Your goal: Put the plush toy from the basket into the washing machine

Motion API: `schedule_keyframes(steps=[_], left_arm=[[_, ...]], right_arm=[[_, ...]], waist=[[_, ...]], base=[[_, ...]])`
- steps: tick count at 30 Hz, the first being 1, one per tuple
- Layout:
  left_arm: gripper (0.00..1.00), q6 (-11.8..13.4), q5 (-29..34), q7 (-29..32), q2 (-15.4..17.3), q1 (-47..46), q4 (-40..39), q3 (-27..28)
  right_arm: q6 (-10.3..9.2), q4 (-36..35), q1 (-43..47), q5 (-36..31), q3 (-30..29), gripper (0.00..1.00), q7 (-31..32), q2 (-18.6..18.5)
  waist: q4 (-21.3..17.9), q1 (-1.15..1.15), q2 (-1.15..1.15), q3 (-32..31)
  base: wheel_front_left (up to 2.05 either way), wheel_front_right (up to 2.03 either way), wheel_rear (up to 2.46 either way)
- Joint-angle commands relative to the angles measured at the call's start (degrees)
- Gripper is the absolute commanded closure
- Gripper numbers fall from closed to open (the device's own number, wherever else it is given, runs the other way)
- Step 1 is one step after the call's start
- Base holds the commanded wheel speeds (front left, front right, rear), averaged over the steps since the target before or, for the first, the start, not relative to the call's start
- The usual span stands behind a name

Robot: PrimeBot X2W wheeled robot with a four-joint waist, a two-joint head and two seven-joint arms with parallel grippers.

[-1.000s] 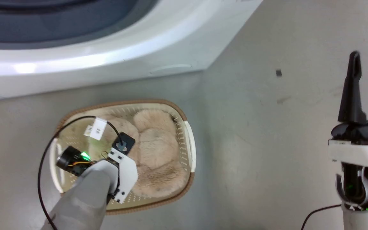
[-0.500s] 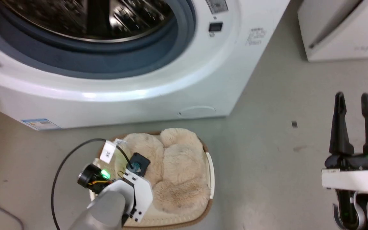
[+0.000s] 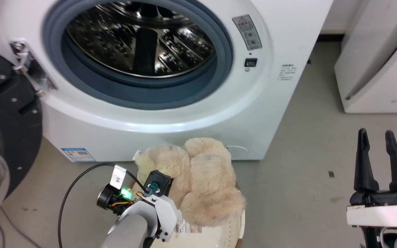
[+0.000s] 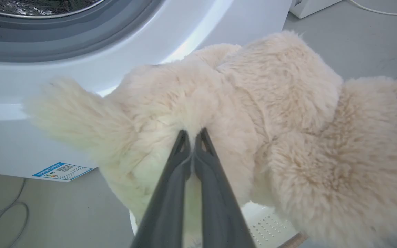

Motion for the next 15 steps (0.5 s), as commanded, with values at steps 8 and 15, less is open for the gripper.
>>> schedule_keyframes(steps=[8, 15], left_arm=[[1.0, 3.59, -0.48, -0.56, 2.41, 5.6, -13.95, 2.56], [1.0, 6.27, -0.64, -0.56, 4.05, 7.9, -24.09, 5.26]], right_arm=[[0.03, 0.34, 2.94, -0.63, -0.1, 0.0, -0.25, -0.01], [0.03, 0.33, 3.75, -0.74, 0.17, 0.0, -0.25, -0.01]], waist=[[2.45, 0.01, 0.0, -3.78], [3.31, 0.01, 0.0, -4.92]], base=[[0.0, 0.0, 0.0], [0.0, 0.0, 0.0]])
